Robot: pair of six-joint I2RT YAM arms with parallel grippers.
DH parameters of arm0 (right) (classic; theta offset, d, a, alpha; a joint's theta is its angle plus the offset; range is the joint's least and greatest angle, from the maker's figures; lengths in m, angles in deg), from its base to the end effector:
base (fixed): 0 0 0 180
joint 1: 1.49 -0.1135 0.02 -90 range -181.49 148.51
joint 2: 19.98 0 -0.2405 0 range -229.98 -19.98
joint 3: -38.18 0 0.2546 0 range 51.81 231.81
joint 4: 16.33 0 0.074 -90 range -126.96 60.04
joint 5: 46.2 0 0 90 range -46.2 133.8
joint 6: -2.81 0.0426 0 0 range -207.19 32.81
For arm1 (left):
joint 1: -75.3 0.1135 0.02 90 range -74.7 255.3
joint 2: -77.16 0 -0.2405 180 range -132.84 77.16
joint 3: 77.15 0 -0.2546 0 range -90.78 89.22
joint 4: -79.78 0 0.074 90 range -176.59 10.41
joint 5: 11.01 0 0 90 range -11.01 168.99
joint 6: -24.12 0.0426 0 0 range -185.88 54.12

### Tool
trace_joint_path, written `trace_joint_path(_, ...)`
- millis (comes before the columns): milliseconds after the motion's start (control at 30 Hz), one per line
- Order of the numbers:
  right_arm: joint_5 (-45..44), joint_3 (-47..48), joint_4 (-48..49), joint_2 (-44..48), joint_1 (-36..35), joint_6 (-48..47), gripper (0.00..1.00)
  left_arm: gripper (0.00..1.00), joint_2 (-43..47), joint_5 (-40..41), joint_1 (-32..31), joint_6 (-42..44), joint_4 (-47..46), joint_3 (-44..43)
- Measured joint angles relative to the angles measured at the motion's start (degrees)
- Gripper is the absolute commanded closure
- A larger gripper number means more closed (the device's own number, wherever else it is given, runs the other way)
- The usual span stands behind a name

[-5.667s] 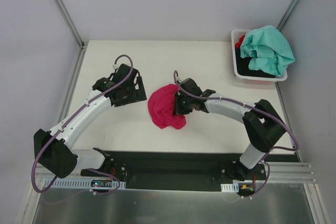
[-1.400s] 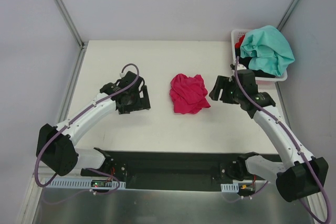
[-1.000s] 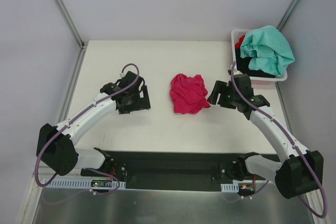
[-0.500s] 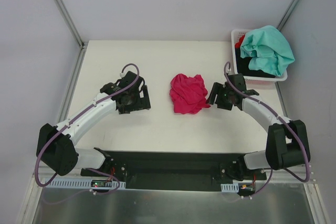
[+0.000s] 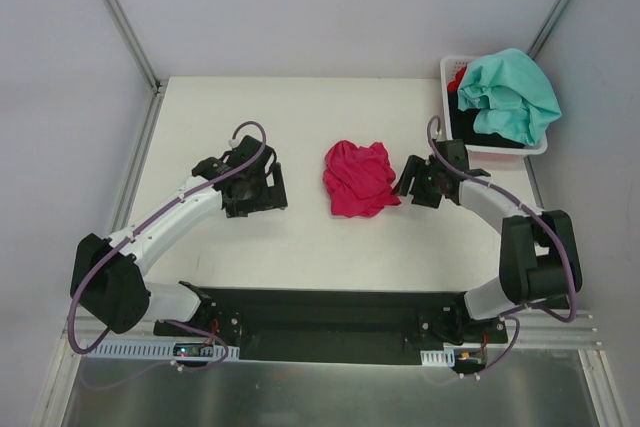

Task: Fold and stack the t-shirts

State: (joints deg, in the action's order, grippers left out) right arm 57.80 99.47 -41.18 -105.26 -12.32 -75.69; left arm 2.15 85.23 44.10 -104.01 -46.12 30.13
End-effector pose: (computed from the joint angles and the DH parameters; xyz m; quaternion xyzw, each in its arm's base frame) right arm 0.3013 0.0681 0.1628 -0.0374 0.9294 0.1795 0.3202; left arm 0.2390 -0.1393 0.2387 -0.0735 0.9532 -0.1213 0.2671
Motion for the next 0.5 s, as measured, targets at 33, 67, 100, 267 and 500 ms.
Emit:
trace_joint_path(33, 0.4, 0.0, 0.4, -0.5, 0.0, 0.2, 0.32, 0.07, -0.1, 0.0, 0.0, 0.0, 0.0, 0.0)
trace_joint_path(67, 0.8, 0.0, 1.0, -1.1, 0.0, 0.4, 0.33, 0.07, -0.2, 0.0, 0.0, 0.0, 0.0, 0.0)
trace_joint_path(100, 1.1, 0.0, 1.5, -1.6, 0.0, 0.6, 0.33, 0.07, -0.2, 0.0, 0.0, 0.0, 0.0, 0.0)
trace_joint_path(267, 2.6, -0.5, 3.4, -3.1, 0.0, 1.6, 0.34, 0.06, -0.5, 0.0, 0.0, 0.0, 0.0, 0.0)
trace_joint_path(500, 3.7, -1.9, 5.4, -3.3, 0.0, 2.8, 0.36, 0.06, -0.7, 0.0, 0.0, 0.0, 0.0, 0.0)
